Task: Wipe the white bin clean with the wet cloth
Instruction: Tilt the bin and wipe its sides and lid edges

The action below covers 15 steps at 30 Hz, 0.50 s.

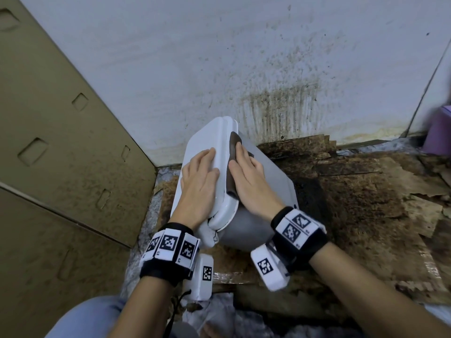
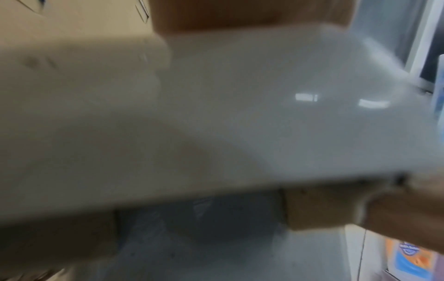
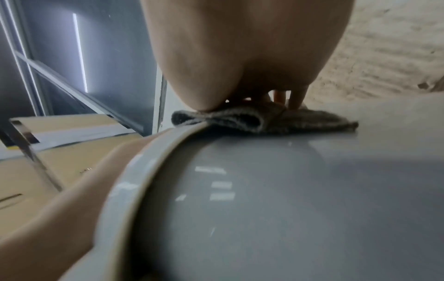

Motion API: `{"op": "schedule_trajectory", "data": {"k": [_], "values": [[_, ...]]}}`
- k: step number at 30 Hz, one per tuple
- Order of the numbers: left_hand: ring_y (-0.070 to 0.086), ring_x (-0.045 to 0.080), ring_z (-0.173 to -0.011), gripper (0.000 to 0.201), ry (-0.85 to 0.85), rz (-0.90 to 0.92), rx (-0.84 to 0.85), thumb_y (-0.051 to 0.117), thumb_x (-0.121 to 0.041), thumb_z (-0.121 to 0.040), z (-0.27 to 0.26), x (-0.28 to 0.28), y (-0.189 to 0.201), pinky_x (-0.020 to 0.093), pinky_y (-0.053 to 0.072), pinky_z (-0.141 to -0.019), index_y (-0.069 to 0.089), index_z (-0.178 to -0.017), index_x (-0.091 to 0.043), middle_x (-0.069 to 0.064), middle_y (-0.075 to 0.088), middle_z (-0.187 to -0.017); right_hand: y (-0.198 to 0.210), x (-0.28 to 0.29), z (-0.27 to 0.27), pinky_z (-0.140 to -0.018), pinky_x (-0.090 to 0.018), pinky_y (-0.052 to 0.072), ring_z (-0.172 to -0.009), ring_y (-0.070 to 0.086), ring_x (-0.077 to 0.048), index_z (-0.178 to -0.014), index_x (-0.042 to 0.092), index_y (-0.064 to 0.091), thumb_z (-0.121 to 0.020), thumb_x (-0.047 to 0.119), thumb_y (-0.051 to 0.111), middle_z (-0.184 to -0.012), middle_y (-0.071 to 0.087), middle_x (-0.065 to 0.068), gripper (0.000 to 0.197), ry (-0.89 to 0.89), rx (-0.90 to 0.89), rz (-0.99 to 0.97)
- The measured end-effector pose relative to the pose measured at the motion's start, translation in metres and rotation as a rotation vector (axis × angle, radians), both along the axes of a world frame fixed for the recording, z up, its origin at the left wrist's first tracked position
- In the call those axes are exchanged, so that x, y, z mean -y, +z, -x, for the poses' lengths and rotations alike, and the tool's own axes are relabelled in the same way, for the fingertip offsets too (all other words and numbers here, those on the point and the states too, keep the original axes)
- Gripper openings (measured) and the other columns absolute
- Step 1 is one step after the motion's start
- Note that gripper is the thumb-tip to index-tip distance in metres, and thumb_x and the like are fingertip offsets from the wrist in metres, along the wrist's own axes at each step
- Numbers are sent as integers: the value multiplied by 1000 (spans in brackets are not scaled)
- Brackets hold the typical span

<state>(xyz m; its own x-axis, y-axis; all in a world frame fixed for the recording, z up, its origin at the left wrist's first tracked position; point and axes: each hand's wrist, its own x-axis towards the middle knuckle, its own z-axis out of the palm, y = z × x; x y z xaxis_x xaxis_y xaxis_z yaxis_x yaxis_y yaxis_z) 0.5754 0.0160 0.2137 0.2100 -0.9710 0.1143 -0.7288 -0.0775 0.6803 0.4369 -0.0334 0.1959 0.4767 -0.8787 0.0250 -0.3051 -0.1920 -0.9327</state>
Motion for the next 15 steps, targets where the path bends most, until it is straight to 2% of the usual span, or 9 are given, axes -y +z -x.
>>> {"op": "schedule_trajectory", "data": {"k": [4,5,7,9,12,15], "values": [[19,-4,-130,46,-5,2,25,32,-26,-110,0,0,-1,24,15,-115,34,-156,-28,-11,30,-156,21,30,4,-119,-30,4,-154,-1,-23,-152,-3,24,-112,26,17,-169,-3,-6,50,132,-234,101],[19,-4,-130,46,-4,2,27,32,-25,-110,-1,0,0,25,15,-116,34,-156,-27,-11,30,-157,25,39,4,-119,-29,4,-154,-1,-23,-152,-3,23,-112,25,16,-169,-4,-8,50,153,-273,107],[18,-7,-127,46,-1,1,29,32,-24,-110,-1,0,0,24,15,-115,34,-156,-27,-11,30,-157,31,56,5,-119,-30,5,-154,2,-21,-157,0,12,-111,32,18,-169,-3,-4,56,164,-287,81],[17,-8,-125,46,-5,9,39,33,-24,-111,0,0,0,23,14,-113,35,-156,-27,-11,30,-157,30,67,5,-120,-31,6,-154,3,-20,-160,10,2,-110,39,19,-169,-2,0,61,155,-284,66],[18,-9,-125,45,-3,31,45,33,-27,-110,3,2,-2,20,12,-111,37,-155,-26,-10,32,-156,23,69,5,-121,-34,4,-155,-2,-20,-161,15,6,-110,39,17,-169,-5,0,57,155,-255,70],[18,-8,-124,55,-4,40,54,28,-39,-102,5,2,-4,20,12,-110,38,-154,-27,-11,33,-154,11,56,6,-122,-35,3,-155,-4,-21,-159,8,10,-110,37,18,-169,-5,0,58,125,-207,64]]}}
